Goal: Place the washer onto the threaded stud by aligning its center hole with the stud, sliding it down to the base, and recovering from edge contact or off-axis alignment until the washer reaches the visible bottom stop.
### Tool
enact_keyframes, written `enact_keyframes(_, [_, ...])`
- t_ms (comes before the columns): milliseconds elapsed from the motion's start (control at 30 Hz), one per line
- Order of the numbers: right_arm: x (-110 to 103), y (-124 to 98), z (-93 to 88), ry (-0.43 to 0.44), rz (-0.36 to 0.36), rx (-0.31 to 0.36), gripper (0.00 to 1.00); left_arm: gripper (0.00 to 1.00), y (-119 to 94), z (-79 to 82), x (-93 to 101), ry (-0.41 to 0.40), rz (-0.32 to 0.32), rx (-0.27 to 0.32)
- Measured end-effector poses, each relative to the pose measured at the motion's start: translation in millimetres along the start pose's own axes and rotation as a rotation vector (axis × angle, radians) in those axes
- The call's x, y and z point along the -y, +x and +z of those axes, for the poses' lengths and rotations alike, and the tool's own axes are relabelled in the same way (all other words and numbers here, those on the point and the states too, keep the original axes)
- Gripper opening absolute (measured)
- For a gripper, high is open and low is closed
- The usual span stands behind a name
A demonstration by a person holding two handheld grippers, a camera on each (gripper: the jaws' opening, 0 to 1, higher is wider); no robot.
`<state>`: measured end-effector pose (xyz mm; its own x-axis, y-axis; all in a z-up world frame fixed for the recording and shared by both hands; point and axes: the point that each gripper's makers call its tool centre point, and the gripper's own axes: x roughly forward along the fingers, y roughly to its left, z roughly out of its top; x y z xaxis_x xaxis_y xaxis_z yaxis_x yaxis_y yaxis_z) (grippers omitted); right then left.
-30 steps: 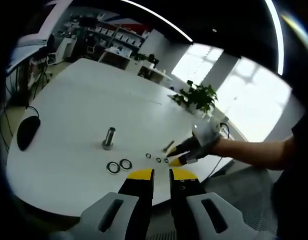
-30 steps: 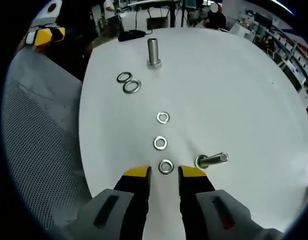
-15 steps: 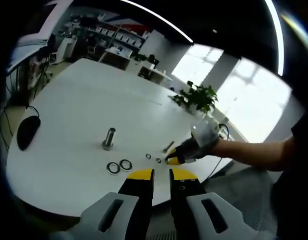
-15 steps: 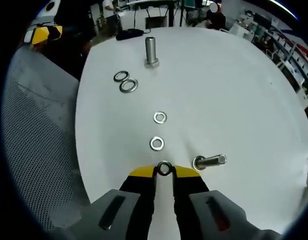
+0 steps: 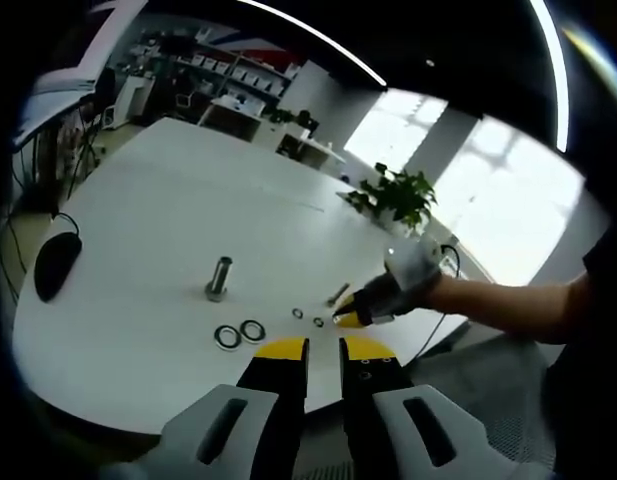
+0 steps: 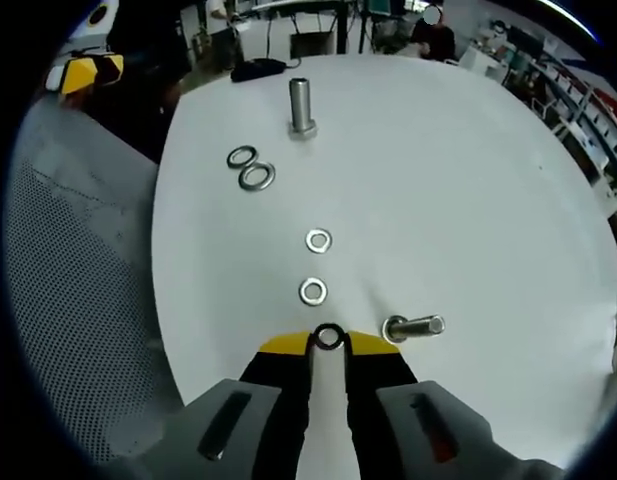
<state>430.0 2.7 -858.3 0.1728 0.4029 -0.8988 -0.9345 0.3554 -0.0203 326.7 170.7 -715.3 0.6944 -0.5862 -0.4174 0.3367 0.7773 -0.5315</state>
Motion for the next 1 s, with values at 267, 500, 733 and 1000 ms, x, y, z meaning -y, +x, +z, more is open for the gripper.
enact_keyframes(267, [2.9, -9.5, 2.1, 0.003, 0.0, 0.007, 0.13, 0.1, 0.4, -0.6, 0.0, 0.002, 0.0, -0.005])
enact_keyframes(500, [11.1, -22.6, -3.8, 0.032, 0.01, -0.016, 0.13, 0.1, 0.7, -2.1, -0.7, 0.002, 0.004, -0.012])
enact_keyframes(733, [19.0, -34.9, -0.6, 0.045, -0.002, -0.004, 0.13, 0.1, 0.8, -2.7, -0.7, 0.004, 0.005, -0.017])
enact_keyframes(1000, [28.8, -51.6, 6.1, 0.012, -0.03, -0.013, 0.13, 0.1, 1.0, -3.0, -1.0, 0.005, 0.008, -0.02])
